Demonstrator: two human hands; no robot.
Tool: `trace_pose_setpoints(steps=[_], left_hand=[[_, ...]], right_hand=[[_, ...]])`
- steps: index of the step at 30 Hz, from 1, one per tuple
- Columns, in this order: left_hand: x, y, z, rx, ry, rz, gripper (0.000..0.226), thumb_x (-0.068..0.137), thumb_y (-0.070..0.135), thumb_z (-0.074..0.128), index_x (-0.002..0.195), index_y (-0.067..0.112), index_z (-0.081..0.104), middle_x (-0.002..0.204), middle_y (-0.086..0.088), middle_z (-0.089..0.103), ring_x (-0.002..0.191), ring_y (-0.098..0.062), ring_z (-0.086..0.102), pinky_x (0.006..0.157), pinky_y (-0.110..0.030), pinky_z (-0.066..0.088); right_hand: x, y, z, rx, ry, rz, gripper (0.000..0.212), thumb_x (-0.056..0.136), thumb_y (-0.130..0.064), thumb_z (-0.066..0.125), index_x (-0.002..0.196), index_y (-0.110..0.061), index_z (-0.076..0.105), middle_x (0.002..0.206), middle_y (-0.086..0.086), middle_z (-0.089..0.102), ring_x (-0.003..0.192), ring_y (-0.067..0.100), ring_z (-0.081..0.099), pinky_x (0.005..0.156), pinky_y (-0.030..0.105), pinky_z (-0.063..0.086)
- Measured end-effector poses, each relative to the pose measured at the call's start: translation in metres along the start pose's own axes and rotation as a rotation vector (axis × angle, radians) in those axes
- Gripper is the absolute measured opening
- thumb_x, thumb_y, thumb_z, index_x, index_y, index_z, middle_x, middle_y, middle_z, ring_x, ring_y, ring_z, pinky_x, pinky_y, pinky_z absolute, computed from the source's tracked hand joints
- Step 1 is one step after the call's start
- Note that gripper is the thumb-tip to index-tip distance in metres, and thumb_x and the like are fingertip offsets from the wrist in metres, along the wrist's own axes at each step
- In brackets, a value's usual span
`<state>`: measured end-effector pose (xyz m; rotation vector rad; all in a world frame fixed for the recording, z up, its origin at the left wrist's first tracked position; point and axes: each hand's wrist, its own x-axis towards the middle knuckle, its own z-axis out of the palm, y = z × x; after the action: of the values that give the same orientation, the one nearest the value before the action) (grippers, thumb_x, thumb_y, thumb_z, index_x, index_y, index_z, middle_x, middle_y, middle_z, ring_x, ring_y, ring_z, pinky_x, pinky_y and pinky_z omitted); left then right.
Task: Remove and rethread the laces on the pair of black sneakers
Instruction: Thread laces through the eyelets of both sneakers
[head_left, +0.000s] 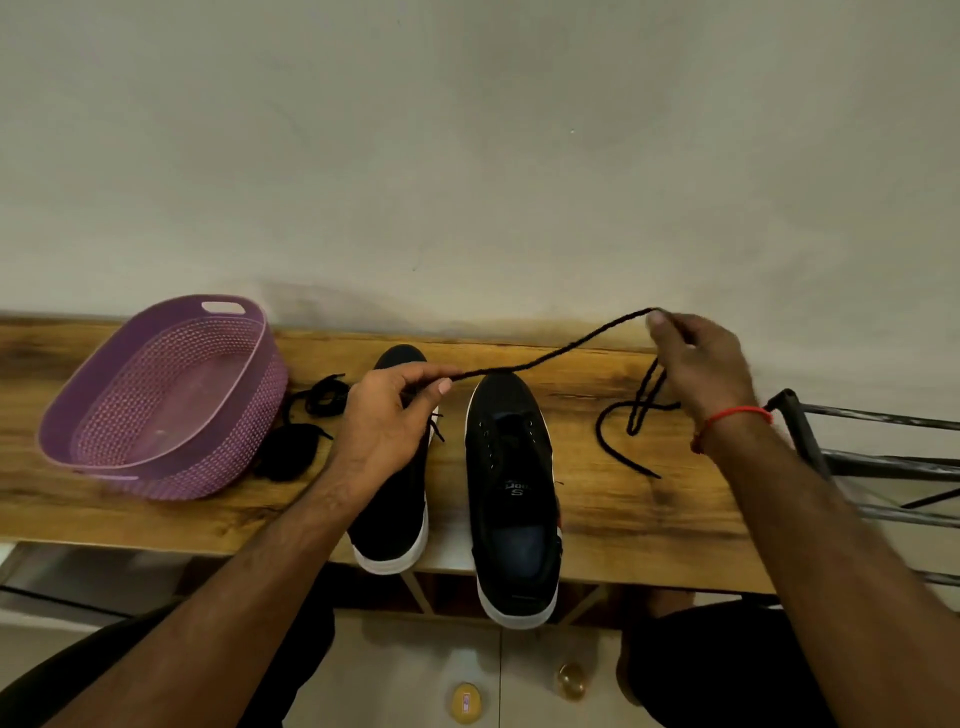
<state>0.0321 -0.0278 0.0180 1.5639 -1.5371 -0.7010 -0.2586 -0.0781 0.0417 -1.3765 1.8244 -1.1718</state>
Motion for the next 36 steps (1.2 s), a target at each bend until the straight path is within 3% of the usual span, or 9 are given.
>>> trace_pose_setpoints(steps=[4,7,12,15,21,26,29,32,36], left_hand=[[-0.008,0.004,0.016,-0.036,-0.110,0.067,0.020,0.092,0.020,0.073,0.106,0.031,0.078,0.101,0.016,0.075,0.067,0.001,0.064,0.059,-0.018,0.054],[-0.013,0.005,0.025,-0.050,-0.144,0.068,0.020,0.089,0.018,0.076,0.106,0.028,0.078,0.097,0.015,0.075,0.074,0.007,0.065,0.059,-0.012,0.050],[-0.017,0.005,0.028,-0.089,-0.166,0.123,0.020,0.089,0.016,0.075,0.106,0.027,0.076,0.098,0.017,0.075,0.092,0.005,0.069,0.071,-0.014,0.055],[-0.014,0.006,0.026,-0.098,-0.152,0.072,0.018,0.089,0.017,0.075,0.105,0.025,0.077,0.094,0.010,0.076,0.069,0.001,0.068,0.060,-0.016,0.054],[-0.003,0.000,0.011,-0.101,-0.037,-0.014,0.016,0.090,0.023,0.074,0.103,0.033,0.077,0.079,0.018,0.075,0.049,-0.004,0.058,0.052,-0.015,0.049],[-0.009,0.004,0.020,-0.139,-0.094,0.026,0.018,0.092,0.024,0.072,0.107,0.031,0.078,0.087,0.021,0.074,0.059,-0.008,0.063,0.053,-0.021,0.053],[-0.014,0.007,0.026,-0.111,-0.151,0.080,0.018,0.090,0.021,0.074,0.107,0.027,0.078,0.096,0.013,0.075,0.058,-0.003,0.062,0.056,-0.016,0.050],[-0.013,0.007,0.025,-0.150,-0.122,0.010,0.016,0.089,0.020,0.075,0.105,0.022,0.077,0.086,0.007,0.075,0.055,-0.006,0.062,0.050,-0.017,0.048],[-0.006,0.008,0.013,-0.446,-0.009,-0.184,0.013,0.088,0.016,0.076,0.101,0.016,0.076,0.078,-0.002,0.075,0.058,-0.010,0.059,0.043,-0.024,0.048]], right_hand=[[-0.019,0.006,0.026,-0.601,-0.342,-0.181,0.061,0.094,-0.059,0.051,0.146,-0.027,0.046,0.159,0.001,0.034,0.148,0.031,0.024,0.119,0.051,0.024],[-0.033,-0.001,0.044,-0.592,-0.516,-0.254,0.062,0.092,-0.063,0.049,0.148,-0.037,0.041,0.164,-0.005,0.021,0.152,0.031,0.005,0.121,0.056,0.014],[-0.056,-0.017,0.053,-0.207,-0.837,-0.354,0.039,0.093,-0.043,0.059,0.128,-0.025,0.064,0.118,-0.005,0.070,0.114,0.003,0.060,0.095,0.023,0.048],[-0.050,-0.020,0.049,-0.125,-0.627,-0.257,0.016,0.097,-0.026,0.062,0.104,-0.018,0.073,0.077,-0.001,0.071,0.070,0.005,0.064,0.069,0.023,0.052],[-0.017,-0.014,0.009,0.063,-0.039,-0.024,0.019,0.099,-0.028,0.059,0.103,-0.014,0.071,0.086,0.004,0.072,0.076,0.006,0.064,0.079,0.029,0.055],[-0.035,-0.013,0.032,-0.210,-0.391,-0.288,0.046,0.096,-0.034,0.061,0.140,-0.024,0.051,0.130,-0.018,0.048,0.123,-0.001,0.043,0.100,0.018,0.035],[-0.051,-0.014,0.051,-0.170,-0.792,-0.364,0.035,0.097,-0.031,0.062,0.131,-0.024,0.060,0.121,-0.012,0.067,0.111,-0.003,0.059,0.095,0.021,0.049],[-0.048,-0.007,0.058,-0.222,-0.682,-0.343,0.017,0.098,-0.027,0.061,0.099,-0.016,0.073,0.077,-0.004,0.070,0.065,0.001,0.060,0.063,0.024,0.050],[-0.033,-0.001,0.047,-0.160,-0.402,-0.264,0.021,0.097,-0.025,0.062,0.084,-0.014,0.073,0.073,-0.002,0.068,0.065,0.001,0.058,0.064,0.016,0.044]])
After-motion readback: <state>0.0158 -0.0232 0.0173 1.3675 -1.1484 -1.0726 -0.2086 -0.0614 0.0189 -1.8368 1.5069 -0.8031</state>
